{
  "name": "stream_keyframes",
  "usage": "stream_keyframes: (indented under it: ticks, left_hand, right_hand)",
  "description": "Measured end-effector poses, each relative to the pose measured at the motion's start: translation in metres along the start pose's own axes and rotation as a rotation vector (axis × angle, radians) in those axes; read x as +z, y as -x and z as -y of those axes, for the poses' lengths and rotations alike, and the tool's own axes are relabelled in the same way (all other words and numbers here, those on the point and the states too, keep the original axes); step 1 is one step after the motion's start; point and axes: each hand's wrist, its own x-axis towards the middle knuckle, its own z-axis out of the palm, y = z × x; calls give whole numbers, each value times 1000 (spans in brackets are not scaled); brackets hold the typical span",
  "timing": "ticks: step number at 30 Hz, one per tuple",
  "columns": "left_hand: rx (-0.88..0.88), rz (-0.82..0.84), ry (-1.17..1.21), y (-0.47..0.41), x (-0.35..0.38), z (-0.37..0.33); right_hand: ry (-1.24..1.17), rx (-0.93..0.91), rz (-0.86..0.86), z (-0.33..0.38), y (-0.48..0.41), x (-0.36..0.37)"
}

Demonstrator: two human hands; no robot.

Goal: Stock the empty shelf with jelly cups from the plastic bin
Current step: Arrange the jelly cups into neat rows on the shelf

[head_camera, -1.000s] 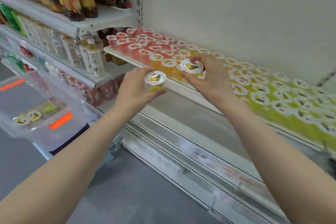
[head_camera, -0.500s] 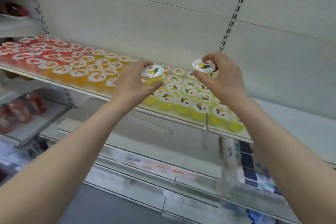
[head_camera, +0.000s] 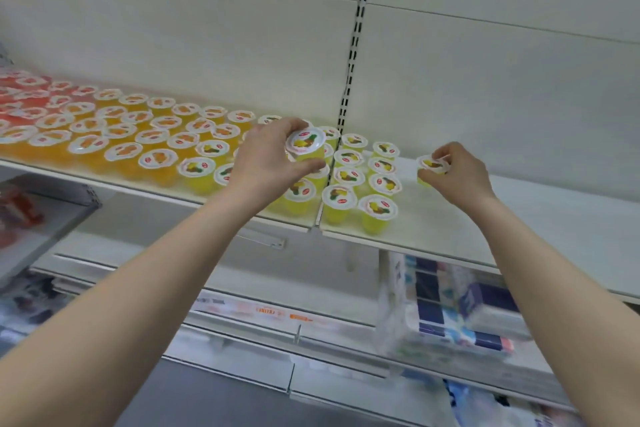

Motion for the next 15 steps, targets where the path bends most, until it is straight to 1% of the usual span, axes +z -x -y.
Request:
stream_keyframes:
  ticks: [6, 15]
  left_hand:
    - [24, -6, -127, -10, 6, -2]
    - [1, 1, -117, -27, 23, -19]
  right_hand:
    - [-17, -10, 51, -19, -29, 26]
    - [-27, -70, 59, -30, -61, 40]
